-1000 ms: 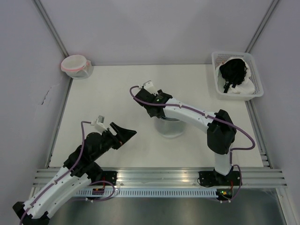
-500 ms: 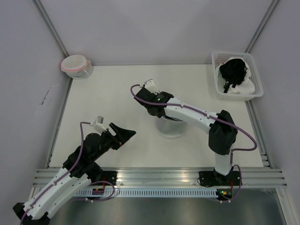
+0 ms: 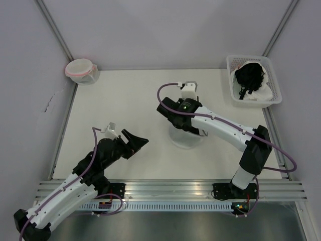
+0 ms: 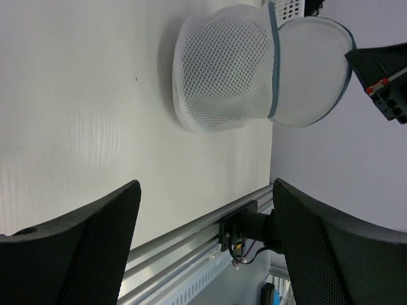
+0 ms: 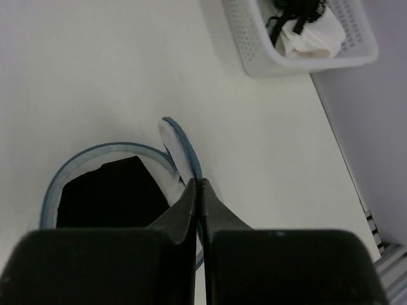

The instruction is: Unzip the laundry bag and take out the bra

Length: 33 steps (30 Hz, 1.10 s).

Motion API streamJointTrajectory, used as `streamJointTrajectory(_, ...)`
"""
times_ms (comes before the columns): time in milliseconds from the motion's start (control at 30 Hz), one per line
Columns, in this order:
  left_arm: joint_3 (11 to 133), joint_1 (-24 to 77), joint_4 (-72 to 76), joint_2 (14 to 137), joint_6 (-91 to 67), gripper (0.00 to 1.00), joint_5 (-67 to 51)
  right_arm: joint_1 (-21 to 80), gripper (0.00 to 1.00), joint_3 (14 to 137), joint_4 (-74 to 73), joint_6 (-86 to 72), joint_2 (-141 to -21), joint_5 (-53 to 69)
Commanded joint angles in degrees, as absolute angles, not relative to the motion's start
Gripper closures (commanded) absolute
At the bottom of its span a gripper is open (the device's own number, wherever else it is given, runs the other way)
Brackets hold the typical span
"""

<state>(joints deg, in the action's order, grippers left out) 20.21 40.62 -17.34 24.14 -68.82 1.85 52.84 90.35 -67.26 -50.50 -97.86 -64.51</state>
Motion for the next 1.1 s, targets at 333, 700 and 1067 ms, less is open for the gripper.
streamJointTrajectory(333,41.7,40.5,-2.0,53.1,-51.0,0.12,2.0,51.1,1.00,74.0,-77.6,-77.0,-85.6,-65.2)
streamJointTrajectory(700,65.6,40.6,-5.7,84.7,-33.2,0.20,-13.4,51.2,1.00,65.7,-52.0,-52.7,-70.5,-54.3)
streamJointTrajectory(1067,74.0,44.1,-14.1,97.5,-25.6,0.26,-9.4,51.2,1.00,64.2,-48.0,-48.4,-68.5,-50.1)
